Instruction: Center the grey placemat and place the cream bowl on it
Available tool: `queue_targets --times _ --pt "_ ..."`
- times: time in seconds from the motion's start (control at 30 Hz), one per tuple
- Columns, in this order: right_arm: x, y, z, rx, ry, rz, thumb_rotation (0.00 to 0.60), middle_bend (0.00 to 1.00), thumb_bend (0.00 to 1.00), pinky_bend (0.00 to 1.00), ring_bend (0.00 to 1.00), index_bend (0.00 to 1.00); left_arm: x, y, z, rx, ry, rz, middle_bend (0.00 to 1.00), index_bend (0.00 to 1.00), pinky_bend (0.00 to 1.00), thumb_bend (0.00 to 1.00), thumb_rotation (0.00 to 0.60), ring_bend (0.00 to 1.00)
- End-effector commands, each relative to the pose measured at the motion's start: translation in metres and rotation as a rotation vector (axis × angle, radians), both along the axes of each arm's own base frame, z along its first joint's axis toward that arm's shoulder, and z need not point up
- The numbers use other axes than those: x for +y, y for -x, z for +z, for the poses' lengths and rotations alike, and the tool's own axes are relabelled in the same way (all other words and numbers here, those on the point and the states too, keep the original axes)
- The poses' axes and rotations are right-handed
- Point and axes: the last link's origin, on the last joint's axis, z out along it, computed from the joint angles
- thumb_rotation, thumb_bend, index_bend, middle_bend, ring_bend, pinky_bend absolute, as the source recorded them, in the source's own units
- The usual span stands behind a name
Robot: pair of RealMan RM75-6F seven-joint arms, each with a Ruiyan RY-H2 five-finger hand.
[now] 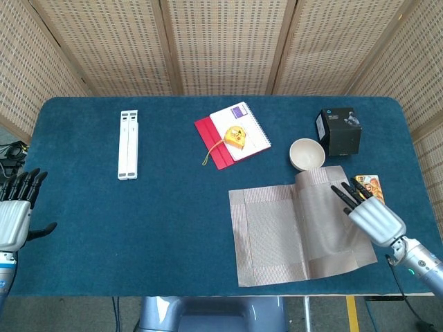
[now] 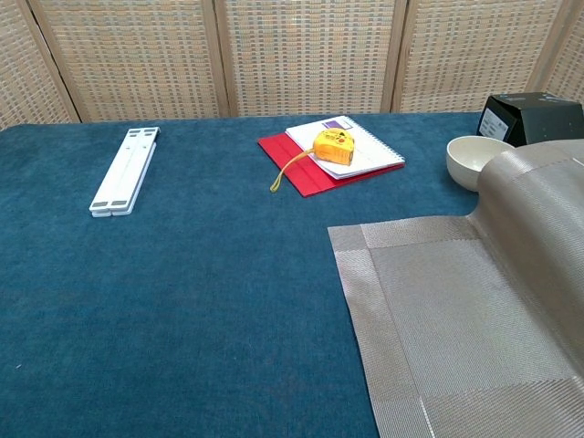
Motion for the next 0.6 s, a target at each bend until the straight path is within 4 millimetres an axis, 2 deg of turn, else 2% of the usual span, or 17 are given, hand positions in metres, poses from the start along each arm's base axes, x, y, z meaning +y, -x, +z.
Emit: queue_targets --times 0.03,0.23,0.33,0.37,0.4,0.47,0.5,0.6 --pt "0.004 0.027 -0.005 -0.026 0.026 -0.049 0.600 0.00 0.62 0.00 0.00 0.72 0.000 0.000 0.000 0.001 -0.001 0.001 0.00 0.00 0.00 0.00 0.600 0.00" --pt "0.006 0.052 -0.004 -0.026 0.047 -0.129 0.600 0.00 0.62 0.00 0.00 0.70 0.001 0.000 -0.001 0.007 0.001 0.003 0.00 0.00 0.00 0.00 0.600 0.00" --pt "0.009 0.059 -0.005 -0.033 0.053 -0.154 0.600 0.00 0.58 0.01 0.00 0.66 0.001 0.000 -0.002 0.010 0.004 0.003 0.00 0.00 0.00 0.00 0.600 0.00" --pt "0.010 0.061 -0.004 -0.032 0.055 -0.156 0.600 0.00 0.50 0.01 0.00 0.56 0.001 0.000 -0.003 0.011 0.003 0.003 0.00 0.00 0.00 0.00 0.600 0.00" --pt "0.011 0.062 -0.004 -0.039 0.062 -0.162 0.600 0.00 0.35 0.00 0.00 0.37 0.001 0.000 -0.003 0.011 0.003 0.003 0.00 0.00 0.00 0.00 0.600 0.00" --pt "0.013 0.062 -0.004 -0.069 0.078 -0.177 0.600 0.00 0.09 0.00 0.00 0.08 0.001 0.000 -0.003 0.012 0.002 0.004 0.00 0.00 0.00 0.00 0.600 0.00" --pt "0.014 0.061 -0.004 -0.094 0.086 -0.184 0.600 0.00 0.01 0.00 0.00 0.01 0.001 0.000 -0.003 0.013 0.002 0.004 0.00 0.00 0.00 0.00 0.600 0.00" --pt "0.018 0.052 -0.002 -0.198 0.118 -0.199 0.600 0.00 0.00 0.00 0.00 0.00 0.001 -0.001 -0.005 0.016 0.008 -0.007 0.00 0.00 0.00 0.00 0.600 0.00"
